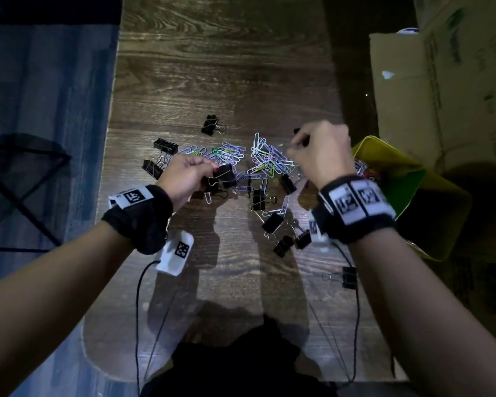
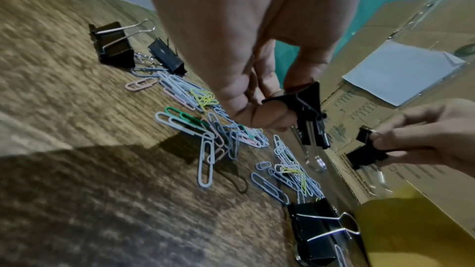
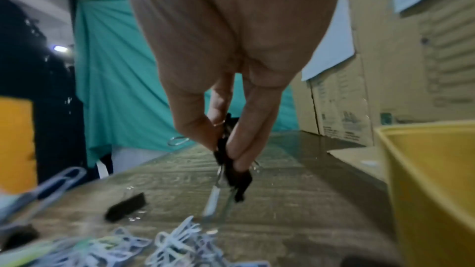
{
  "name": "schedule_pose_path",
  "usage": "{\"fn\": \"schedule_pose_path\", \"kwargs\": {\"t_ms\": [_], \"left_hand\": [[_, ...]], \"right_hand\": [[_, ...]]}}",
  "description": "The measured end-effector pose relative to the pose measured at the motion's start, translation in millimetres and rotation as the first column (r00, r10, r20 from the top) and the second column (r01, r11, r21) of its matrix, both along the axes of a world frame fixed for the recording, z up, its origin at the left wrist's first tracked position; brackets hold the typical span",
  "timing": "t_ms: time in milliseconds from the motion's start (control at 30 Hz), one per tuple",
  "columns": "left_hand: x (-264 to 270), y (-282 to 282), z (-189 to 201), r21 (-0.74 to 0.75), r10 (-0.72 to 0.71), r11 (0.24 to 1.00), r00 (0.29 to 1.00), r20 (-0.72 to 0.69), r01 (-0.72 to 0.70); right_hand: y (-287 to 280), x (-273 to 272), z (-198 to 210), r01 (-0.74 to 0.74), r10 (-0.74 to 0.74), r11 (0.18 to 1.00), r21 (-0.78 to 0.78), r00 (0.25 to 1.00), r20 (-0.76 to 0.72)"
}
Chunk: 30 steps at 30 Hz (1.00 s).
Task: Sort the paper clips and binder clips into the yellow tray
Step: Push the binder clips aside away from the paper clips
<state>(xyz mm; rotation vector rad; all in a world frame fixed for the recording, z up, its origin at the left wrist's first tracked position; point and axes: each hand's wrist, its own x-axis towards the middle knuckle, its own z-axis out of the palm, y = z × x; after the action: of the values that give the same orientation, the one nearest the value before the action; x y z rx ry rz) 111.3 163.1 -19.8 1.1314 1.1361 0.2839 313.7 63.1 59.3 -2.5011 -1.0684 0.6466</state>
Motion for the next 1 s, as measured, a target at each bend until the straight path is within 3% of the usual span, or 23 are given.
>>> {"fn": "schedule_pose_path", "kwargs": {"t_ms": [100,300,433,567,667,767,833,900,1000], "left_hand": [[2,-4,-3,-0.034,0.030,0.999,1.000,0.002,-0.029],[-2,-16,-12,-0.071,0.036,0.997,0.997,-0.069,-0.041],[-8,-18,-16,-0.070,0.018,0.997,0.996,-0.091,-0.025],[-11,-17,-20,-0.066,0.001,0.998,0.994,-0.106,-0.008],[-11,-16,-19,-0.060,-0.023,0.998,0.995,-0.102,0.017],[-7,-19,-13,-0.044,-0.048,0.998,0.994,-0.102,0.044],[-5,-20,-10,-0.038,-0.081,0.996,0.992,-0.098,0.078],[-4,-20,-7,-0.016,-0.119,0.993,0.988,-0.102,0.118],[-2,-20,-1,0.032,-0.213,0.975,0.967,-0.143,0.219]], "right_hand": [[35,13,-12,-0.077,0.091,0.989,-0.127,0.990,0.111],[64,18,-33,-0.263,0.356,0.915,-0.305,0.881,0.310],[71,8,-39,-0.324,0.433,0.870,-0.372,0.863,0.261],[63,0,-51,-0.270,0.379,0.862,-0.429,0.906,0.191],[50,-6,-57,-0.246,0.336,0.896,-0.369,0.920,0.203],[35,-21,-55,-0.287,0.306,0.951,-0.110,0.923,0.234],[24,-34,-50,-0.314,0.314,0.949,0.031,0.949,0.000],[15,-46,-50,-0.259,0.265,0.964,0.064,0.903,-0.339],[6,-48,-54,-0.075,0.136,0.989,0.130,0.816,-0.562]]}}
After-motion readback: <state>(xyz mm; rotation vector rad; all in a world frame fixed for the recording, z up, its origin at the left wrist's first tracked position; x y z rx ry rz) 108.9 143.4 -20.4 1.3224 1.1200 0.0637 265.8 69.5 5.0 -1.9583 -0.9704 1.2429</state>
